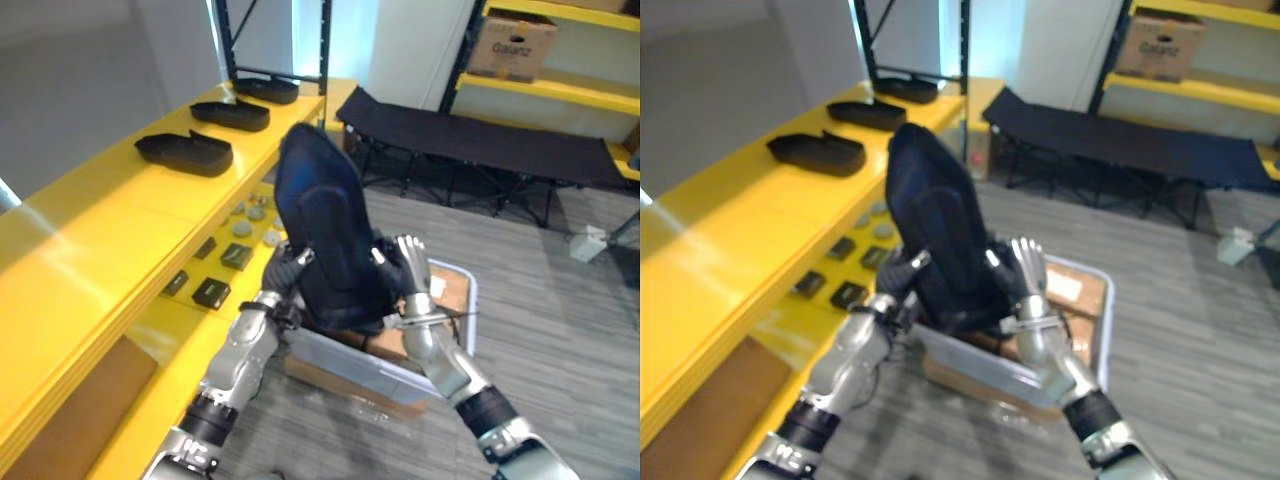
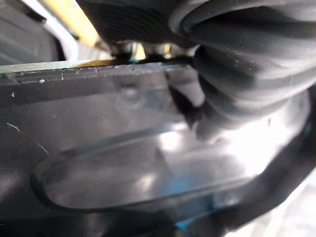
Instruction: Walk over and take plastic housings, then place them on the shelf
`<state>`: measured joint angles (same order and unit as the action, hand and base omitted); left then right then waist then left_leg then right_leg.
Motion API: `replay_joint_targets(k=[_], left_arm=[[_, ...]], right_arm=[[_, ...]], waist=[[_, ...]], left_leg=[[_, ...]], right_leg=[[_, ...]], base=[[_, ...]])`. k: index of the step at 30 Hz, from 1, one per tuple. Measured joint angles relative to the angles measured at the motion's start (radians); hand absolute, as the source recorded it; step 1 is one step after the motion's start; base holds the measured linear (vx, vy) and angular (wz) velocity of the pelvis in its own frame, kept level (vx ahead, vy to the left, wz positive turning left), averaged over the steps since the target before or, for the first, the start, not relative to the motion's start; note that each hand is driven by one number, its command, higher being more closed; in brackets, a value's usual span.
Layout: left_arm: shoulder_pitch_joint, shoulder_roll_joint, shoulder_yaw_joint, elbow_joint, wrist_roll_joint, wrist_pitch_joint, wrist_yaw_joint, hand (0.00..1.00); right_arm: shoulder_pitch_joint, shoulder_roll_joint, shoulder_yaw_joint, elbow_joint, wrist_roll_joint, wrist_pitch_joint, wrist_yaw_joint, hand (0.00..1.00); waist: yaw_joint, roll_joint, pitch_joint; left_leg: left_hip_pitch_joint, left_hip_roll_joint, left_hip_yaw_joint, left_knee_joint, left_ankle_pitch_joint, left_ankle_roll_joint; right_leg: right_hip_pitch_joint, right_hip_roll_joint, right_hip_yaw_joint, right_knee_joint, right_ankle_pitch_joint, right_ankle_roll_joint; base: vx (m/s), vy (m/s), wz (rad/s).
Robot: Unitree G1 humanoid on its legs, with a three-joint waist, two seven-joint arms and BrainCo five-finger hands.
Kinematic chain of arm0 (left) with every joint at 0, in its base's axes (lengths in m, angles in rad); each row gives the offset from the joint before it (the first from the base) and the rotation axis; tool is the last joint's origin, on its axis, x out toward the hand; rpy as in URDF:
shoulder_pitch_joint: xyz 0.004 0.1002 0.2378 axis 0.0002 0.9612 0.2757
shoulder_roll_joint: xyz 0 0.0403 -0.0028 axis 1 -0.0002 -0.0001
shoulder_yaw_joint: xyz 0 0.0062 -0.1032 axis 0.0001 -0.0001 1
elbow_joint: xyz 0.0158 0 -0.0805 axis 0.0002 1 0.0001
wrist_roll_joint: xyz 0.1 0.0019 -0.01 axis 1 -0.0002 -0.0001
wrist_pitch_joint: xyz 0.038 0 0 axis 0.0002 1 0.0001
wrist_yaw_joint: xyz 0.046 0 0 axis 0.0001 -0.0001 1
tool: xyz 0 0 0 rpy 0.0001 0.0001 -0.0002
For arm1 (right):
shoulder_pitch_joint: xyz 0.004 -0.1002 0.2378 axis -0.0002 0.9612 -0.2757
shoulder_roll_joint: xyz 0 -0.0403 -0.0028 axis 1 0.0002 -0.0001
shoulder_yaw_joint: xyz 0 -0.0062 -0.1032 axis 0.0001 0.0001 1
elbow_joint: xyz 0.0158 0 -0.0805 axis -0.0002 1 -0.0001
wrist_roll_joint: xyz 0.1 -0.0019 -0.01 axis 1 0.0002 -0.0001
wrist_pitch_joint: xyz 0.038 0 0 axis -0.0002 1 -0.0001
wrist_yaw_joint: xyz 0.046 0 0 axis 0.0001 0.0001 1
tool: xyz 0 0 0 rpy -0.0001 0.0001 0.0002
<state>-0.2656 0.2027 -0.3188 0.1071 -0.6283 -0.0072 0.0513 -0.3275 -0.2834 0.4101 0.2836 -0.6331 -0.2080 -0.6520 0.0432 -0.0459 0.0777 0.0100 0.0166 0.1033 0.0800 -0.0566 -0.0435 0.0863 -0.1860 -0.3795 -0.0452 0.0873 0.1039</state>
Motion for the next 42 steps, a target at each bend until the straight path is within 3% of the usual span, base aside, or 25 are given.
replay_joint_targets(k=[1, 2, 7, 11, 16, 19, 24, 28, 33, 38, 40, 42], left_arm=[[0.001, 0.003, 0.0, 0.005, -0.016, 0.0, -0.009, 1.0], [0.0, 0.005, 0.0, 0.01, -0.029, 0.0, -0.016, 1.0], [0.002, 0.012, -0.001, 0.049, -0.1, -0.001, -0.031, 1.0], [0.023, 0.016, -0.005, 0.08, -0.151, -0.015, -0.03, 1.0], [0.051, -0.022, -0.009, 0.08, -0.132, -0.106, 0.033, 1.0], [0.061, -0.052, -0.009, 0.08, -0.013, -0.158, 0.114, 1.0], [0.12, -0.104, -0.021, 0.082, 0.261, -0.165, 0.287, 1.0], [0.119, -0.147, 0.043, 0.064, 0.451, -0.186, 0.46, 1.0], [0.12, -0.177, 0.172, -0.088, 0.68, -0.236, 0.677, 1.0], [0.125, -0.19, 0.236, -0.132, 0.797, -0.255, 0.802, 1.0], [0.158, -0.195, 0.256, -0.157, 0.805, -0.269, 0.82, 1.0], [0.198, -0.205, 0.274, -0.198, 0.802, -0.287, 0.816, 1.0]], right_arm=[[0.0, -0.002, 0.006, 0.0, 0.0, 0.0, 0.0, 1.0], [0.0, -0.003, 0.008, 0.0, 0.0, 0.0, 0.0, 0.0], [-0.002, -0.008, 0.03, 0.0, 0.01, 0.0, 0.008, 0.0], [-0.002, -0.008, 0.056, 0.0, 0.071, -0.006, 0.061, 0.0], [-0.007, 0.026, 0.046, -0.024, 0.134, -0.017, 0.06, 0.0], [-0.012, 0.038, 0.015, -0.089, 0.181, -0.055, 0.035, 0.0], [-0.08, 0.101, -0.073, -0.236, 0.28, -0.117, -0.03, 0.0], [-0.054, 0.122, -0.13, -0.283, 0.368, -0.123, -0.032, 0.0], [0.075, 0.141, -0.28, -0.387, 0.506, -0.121, -0.055, 0.0], [0.205, 0.181, -0.399, -0.434, 0.642, -0.151, -0.078, 0.0], [0.279, 0.21, -0.46, -0.433, 0.736, -0.163, -0.058, 0.0], [0.361, 0.238, -0.511, -0.418, 0.832, -0.166, 0.009, 0.0]], waist=[[0.0, 0.004, 0.003], [-0.001, 0.006, 0.004], [-0.001, 0.016, 0.006], [-0.003, 0.019, 0.005], [-0.002, 0.02, 0.006], [-0.002, 0.025, 0.008], [-0.003, 0.045, 0.015], [-0.006, 0.044, 0.014], [-0.007, 0.044, 0.014], [-0.026, 0.033, 0.012], [-0.037, 0.028, 0.011], [-0.054, 0.023, 0.01]], left_leg=[[0.0, 0.001, 0.0, 0.0, 0.0, 0.0], [0.0, 0.002, 0.0, 0.0, 0.0, -0.001], [-0.013, 0.006, 0.004, 0.001, -0.001, -0.001], [-0.01, 0.006, 0.007, 0.001, -0.001, -0.002], [-0.008, 0.007, 0.007, 0.001, -0.001, -0.002], [-0.002, 0.008, 0.007, 0.001, -0.001, -0.002], [0.024, 0.005, 0.02, -0.01, -0.002, -0.001], [0.045, 0.003, 0.023, -0.048, 0.011, -0.001], [0.076, 0.001, 0.032, -0.096, 0.03, -0.003], [0.102, -0.001, 0.045, -0.123, 0.031, -0.002], [0.111, -0.003, 0.051, -0.132, 0.031, -0.002], [0.113, -0.007, 0.053, -0.142, 0.032, 0.0]], right_leg=[[0.0, 0.001, 0.0, 0.0, 0.0, 0.0], [0.0, 0.001, 0.0, 0.0, 0.0, 0.0], [-0.015, 0.006, 0.004, 0.0, 0.002, -0.003], [-0.014, 0.007, 0.007, 0.0, 0.002, -0.003], [-0.012, 0.006, 0.008, 0.0, 0.003, -0.003], [-0.007, 0.007, 0.009, 0.0, 0.004, -0.003], [0.004, 0.005, 0.022, 0.004, 0.002, -0.005], [0.004, 0.004, 0.023, 0.008, -0.004, -0.011], [0.008, 0.004, 0.023, 0.008, -0.003, -0.009], [0.017, 0.003, 0.028, 0.004, -0.003, -0.009], [0.018, 0.002, 0.032, 0.003, -0.003, -0.008], [0.016, 0.0, 0.034, 0.0, -0.005, -0.006]], base=[[0.0, 0.0, 0.0], [0.0, 0.0, 0.0], [0.0, 0.002, -0.02], [0.0, 0.003, -0.02], [-0.01, 0.005, 0.0], [-0.02, 0.007, -0.01], [-0.02, 0.022, -0.07], [0.0, 0.004, -0.01], [0.02, 0.011, -0.03], [0.02, 0.023, -0.06], [0.01, 0.022, -0.09], [0.01, 0.018, -0.05]])
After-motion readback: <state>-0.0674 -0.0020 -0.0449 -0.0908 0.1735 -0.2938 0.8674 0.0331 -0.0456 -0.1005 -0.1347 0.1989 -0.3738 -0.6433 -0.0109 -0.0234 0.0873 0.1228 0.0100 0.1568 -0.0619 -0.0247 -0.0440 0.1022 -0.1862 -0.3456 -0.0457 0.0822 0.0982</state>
